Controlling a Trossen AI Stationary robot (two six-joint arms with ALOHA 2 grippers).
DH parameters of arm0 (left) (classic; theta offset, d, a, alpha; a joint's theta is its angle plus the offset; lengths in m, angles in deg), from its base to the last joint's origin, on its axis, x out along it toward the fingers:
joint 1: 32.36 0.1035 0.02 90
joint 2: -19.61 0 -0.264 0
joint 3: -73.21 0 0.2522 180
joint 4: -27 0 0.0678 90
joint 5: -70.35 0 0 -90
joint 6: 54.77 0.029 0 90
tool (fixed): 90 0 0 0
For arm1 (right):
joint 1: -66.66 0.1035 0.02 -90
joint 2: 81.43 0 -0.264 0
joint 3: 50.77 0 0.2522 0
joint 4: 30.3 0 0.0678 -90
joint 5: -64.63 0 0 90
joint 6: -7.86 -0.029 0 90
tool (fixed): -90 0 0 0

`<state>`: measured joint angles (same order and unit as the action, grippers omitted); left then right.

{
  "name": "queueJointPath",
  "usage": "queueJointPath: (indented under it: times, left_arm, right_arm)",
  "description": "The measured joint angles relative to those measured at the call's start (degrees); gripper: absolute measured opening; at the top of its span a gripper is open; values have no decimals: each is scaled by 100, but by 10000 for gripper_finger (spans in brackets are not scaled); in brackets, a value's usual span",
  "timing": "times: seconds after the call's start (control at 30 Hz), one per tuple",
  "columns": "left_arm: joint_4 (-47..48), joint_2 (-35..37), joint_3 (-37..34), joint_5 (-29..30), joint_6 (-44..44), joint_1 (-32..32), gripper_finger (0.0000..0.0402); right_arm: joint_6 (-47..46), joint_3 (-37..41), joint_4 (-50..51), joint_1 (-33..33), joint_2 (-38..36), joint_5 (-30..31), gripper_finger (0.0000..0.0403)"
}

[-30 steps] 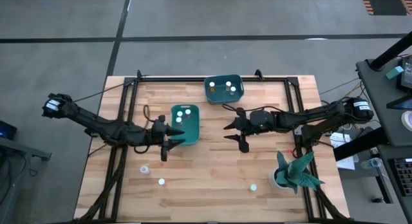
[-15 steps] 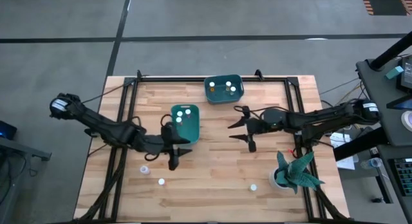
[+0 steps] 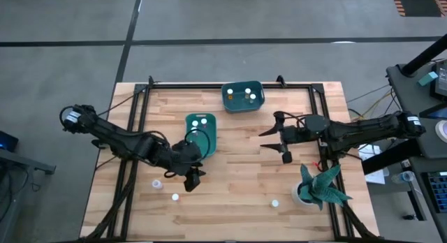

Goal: Pick and place medicine bottles into bin by pill shape (circle, oval)
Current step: Put the white capsule pill bottle into the green bin

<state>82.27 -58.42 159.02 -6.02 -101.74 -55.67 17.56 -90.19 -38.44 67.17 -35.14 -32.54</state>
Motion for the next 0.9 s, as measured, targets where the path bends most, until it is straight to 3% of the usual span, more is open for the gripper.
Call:
queueJointPath:
  times: [0.2,0.43,0.63,0.9]
  left_arm:
    - [1166,-264,625,-782,-1213,2,153]
    - [2038,-495,720,-1932,-2554,-270,153]
    - [2827,-622,715,-2042,-3412,-764,153]
    - [4068,-733,605,-1560,-4569,-1235,153]
  right_arm:
    - [109,69,14,0,-262,-79,166]
    - [246,75,41,0,-351,-82,166]
    - [288,75,53,0,-351,-83,166]
    - [284,75,56,0,-349,-82,166]
